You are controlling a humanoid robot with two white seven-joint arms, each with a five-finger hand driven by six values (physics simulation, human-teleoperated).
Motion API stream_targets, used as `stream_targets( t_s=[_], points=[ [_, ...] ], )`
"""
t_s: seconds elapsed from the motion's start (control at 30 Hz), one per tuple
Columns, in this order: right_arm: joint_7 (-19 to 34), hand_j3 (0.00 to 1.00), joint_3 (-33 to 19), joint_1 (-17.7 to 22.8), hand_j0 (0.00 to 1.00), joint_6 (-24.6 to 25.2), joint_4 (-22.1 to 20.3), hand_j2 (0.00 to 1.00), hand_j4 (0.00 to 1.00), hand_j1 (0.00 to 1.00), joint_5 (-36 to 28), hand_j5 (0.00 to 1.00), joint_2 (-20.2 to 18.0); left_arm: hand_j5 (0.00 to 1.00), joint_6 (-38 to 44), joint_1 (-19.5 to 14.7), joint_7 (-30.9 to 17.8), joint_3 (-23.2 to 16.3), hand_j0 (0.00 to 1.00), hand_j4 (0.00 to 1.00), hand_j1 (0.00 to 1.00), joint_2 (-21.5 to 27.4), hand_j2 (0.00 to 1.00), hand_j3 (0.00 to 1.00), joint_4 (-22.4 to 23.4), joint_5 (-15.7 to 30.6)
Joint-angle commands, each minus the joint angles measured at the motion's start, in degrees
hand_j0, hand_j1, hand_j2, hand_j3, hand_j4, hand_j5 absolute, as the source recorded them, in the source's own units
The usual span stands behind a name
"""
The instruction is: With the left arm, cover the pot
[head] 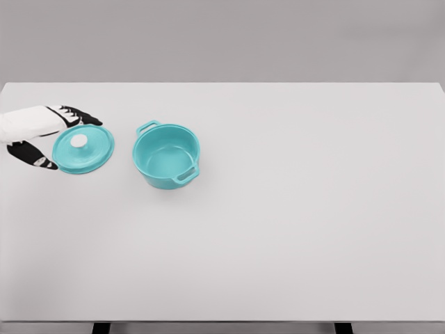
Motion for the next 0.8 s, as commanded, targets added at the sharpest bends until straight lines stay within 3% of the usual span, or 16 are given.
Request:
stream_targets(
  t_s=[0.0, 0.07, 0.1, 0.17, 0.2, 0.27, 0.4, 0.5, 0.77],
  points=[
    [0.0, 1.0, 0.1, 0.0, 1.0, -0.1, 0.0, 1.0, 1.0, 1.0, 0.1, 1.0, 0.0, 1.0, 0.1, 0.0, 0.0, -0.3, 1.0, 1.0, 1.0, 0.0, 1.0, 1.0, 0.2, 0.5],
    [0.0, 1.0, -0.2, 0.0, 1.0, 0.0, 0.1, 1.0, 1.0, 1.0, 0.0, 1.0, 0.0, 1.0, 0.1, -0.3, 0.0, -0.3, 1.0, 1.0, 1.0, -0.1, 1.0, 1.0, 0.9, 0.4],
    [0.0, 1.0, -0.1, 0.0, 1.0, 0.0, 0.1, 1.0, 1.0, 1.0, 0.0, 1.0, 0.0, 1.0, 0.1, -2.1, 0.0, -0.3, 1.0, 1.0, 1.0, -0.5, 1.0, 1.0, 3.1, 0.2],
    [0.0, 1.0, -0.3, 0.0, 1.0, 0.0, 0.1, 1.0, 1.0, 1.0, 0.0, 1.0, 0.0, 1.0, 0.1, -6.9, 0.1, -4.1, 1.0, 1.0, 1.0, -2.4, 1.0, 1.0, 8.4, -0.2],
    [0.0, 1.0, -0.3, 0.0, 1.0, 0.0, 0.1, 1.0, 1.0, 1.0, 0.0, 1.0, 0.0, 1.0, 0.1, -7.7, 0.0, -6.4, 1.0, 1.0, 1.0, -2.6, 1.0, 1.0, 8.7, 0.1],
    [0.0, 1.0, -0.2, 0.0, 1.0, 0.0, 0.1, 1.0, 1.0, 1.0, 0.0, 1.0, 0.0, 1.0, 0.1, -8.1, 0.0, -6.7, 1.0, 1.0, 1.0, -2.8, 1.0, 1.0, 9.4, 0.3],
    [0.0, 1.0, -0.3, 0.0, 1.0, 0.0, 0.1, 1.0, 1.0, 1.0, 0.0, 1.0, 0.0, 1.0, 0.1, -13.3, 0.0, -11.6, 1.0, 1.0, 1.0, -8.3, 1.0, 1.0, 17.3, -0.1],
    [0.0, 1.0, -0.3, 0.0, 1.0, 0.0, 0.1, 1.0, 1.0, 1.0, 0.0, 1.0, 0.0, 1.0, 0.1, -14.6, 0.1, -11.8, 1.0, 1.0, 1.0, -11.3, 1.0, 1.0, 24.1, -0.1],
    [0.0, 1.0, -0.3, 0.0, 1.0, 0.0, 0.1, 1.0, 1.0, 1.0, 0.0, 1.0, 0.0, 0.97, 0.1, -16.1, 0.1, -13.3, 0.97, 0.97, 0.97, -12.7, 0.97, 0.97, 28.2, -3.9]
  ],
)
